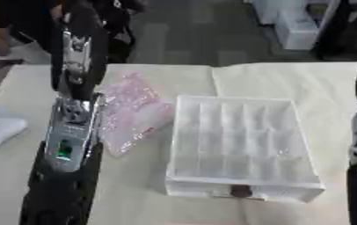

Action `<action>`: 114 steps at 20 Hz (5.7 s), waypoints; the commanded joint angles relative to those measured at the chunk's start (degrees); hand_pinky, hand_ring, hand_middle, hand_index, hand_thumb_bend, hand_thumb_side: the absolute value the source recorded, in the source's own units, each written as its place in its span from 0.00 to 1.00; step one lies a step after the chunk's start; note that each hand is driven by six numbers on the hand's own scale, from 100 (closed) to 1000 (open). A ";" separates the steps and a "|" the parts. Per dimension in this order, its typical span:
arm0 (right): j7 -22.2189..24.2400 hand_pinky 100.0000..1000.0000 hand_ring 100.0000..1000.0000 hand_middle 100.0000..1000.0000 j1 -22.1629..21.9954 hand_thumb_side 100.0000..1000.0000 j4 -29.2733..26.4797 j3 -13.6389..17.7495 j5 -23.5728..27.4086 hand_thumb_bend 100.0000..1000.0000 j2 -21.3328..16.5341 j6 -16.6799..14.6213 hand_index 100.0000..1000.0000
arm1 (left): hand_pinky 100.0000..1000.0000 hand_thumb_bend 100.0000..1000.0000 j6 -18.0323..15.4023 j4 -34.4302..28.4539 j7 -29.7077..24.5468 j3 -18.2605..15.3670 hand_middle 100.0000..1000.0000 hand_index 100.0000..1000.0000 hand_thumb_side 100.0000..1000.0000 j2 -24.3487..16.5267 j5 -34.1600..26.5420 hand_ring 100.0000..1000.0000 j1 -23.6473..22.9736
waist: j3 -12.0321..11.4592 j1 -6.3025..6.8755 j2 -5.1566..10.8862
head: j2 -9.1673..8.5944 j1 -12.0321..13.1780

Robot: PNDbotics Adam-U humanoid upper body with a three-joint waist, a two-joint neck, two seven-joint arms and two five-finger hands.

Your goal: Pick up objects on the table and place them in the box.

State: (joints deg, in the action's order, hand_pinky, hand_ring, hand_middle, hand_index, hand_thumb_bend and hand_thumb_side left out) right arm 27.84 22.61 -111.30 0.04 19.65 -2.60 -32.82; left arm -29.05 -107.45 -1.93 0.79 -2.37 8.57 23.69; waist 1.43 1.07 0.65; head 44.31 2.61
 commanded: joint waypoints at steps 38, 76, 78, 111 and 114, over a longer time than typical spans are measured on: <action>1.38 0.24 0.55 0.82 0.01 0.81 -0.01 0.19 0.11 0.00 -0.48 -0.03 0.81 | 0.73 0.67 8.04 13.04 -11.61 -1.08 0.92 0.96 0.61 -8.78 25.65 0.83 11.96 | 0.64 0.29 1.54 | -0.19 -0.87; 3.10 0.23 0.55 0.82 -1.02 0.81 0.96 0.54 -0.12 0.00 -1.94 -0.14 0.80 | 0.68 0.76 -8.55 68.00 -41.38 16.37 0.90 0.95 0.55 -26.30 12.99 0.79 31.25 | -0.14 1.36 2.54 | -0.19 -2.31; 3.24 0.23 0.55 0.82 -0.98 0.81 0.99 0.51 -0.08 0.00 -1.92 -0.18 0.80 | 0.67 0.76 -8.49 68.72 -43.13 16.91 0.90 0.95 0.55 -25.01 12.15 0.78 31.39 | -0.04 1.34 2.49 | -0.19 -2.31; 3.50 0.23 0.55 0.82 -0.89 0.81 1.00 0.52 0.01 0.00 -1.77 -0.25 0.79 | 0.65 0.78 -12.08 79.02 -37.55 8.33 0.90 0.94 0.56 -22.29 20.58 0.77 33.58 | -0.07 1.16 2.43 | -0.19 -2.25; 3.72 0.23 0.55 0.82 -0.91 0.81 1.02 0.46 0.07 0.00 -1.72 -0.21 0.79 | 0.64 0.77 -11.71 76.06 -36.60 8.16 0.90 0.94 0.56 -22.51 18.89 0.76 33.75 | 0.01 1.15 2.44 | -0.19 -2.30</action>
State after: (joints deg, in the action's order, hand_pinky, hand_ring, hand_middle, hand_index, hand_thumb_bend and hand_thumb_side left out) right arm 30.72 21.16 -109.90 0.41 19.65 -3.67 -32.41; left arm -32.27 -29.46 -30.58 9.55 -23.08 28.21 55.48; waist 1.36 2.30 2.45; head 44.31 0.51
